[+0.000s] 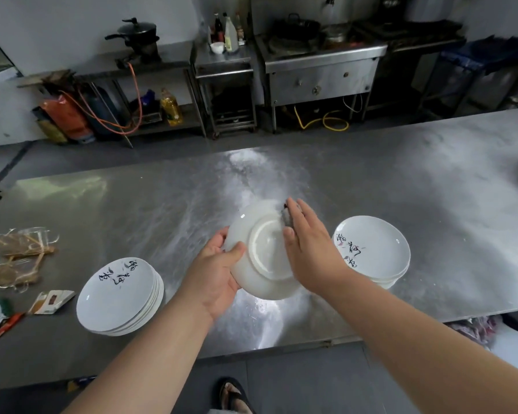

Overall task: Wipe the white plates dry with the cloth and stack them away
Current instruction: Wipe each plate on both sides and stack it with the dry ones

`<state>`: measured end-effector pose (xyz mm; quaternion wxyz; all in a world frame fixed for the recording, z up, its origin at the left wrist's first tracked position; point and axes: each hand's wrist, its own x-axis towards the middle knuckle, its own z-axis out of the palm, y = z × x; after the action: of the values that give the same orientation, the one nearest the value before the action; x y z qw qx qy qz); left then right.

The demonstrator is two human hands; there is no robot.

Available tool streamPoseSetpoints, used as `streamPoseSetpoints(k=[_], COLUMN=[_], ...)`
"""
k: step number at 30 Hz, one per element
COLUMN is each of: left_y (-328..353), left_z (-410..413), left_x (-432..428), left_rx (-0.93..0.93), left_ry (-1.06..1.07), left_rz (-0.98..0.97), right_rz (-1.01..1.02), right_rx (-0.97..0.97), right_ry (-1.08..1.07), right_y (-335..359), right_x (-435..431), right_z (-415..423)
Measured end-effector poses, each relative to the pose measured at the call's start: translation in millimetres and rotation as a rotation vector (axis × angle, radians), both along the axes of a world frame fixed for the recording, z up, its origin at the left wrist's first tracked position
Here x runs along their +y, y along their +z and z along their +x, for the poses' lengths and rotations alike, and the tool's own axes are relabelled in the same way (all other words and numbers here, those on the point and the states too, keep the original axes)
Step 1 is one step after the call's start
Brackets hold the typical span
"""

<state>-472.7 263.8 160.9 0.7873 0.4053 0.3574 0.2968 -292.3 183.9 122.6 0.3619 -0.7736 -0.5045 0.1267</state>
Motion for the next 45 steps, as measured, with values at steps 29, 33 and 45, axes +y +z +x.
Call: streamPoseSetpoints(k=[29,33,45], left_y=[-9,-3,-10], left_z=[11,1,0], left_x=[-7,-2,13], left_rx=[-0.135,-0.167,-0.028], left_ry=[0.213,0.11,0.174], left_rz=[-0.16,-0.155,-0.145], right_rz=[0.222,0.249,0.018], right_rx=[0.401,0.482,0.22], right_ry=[-0.256,-0.292,-0.034], right_y=[-8,8,-13], right_x=[-3,9,-16], right_z=[-83,-41,-86])
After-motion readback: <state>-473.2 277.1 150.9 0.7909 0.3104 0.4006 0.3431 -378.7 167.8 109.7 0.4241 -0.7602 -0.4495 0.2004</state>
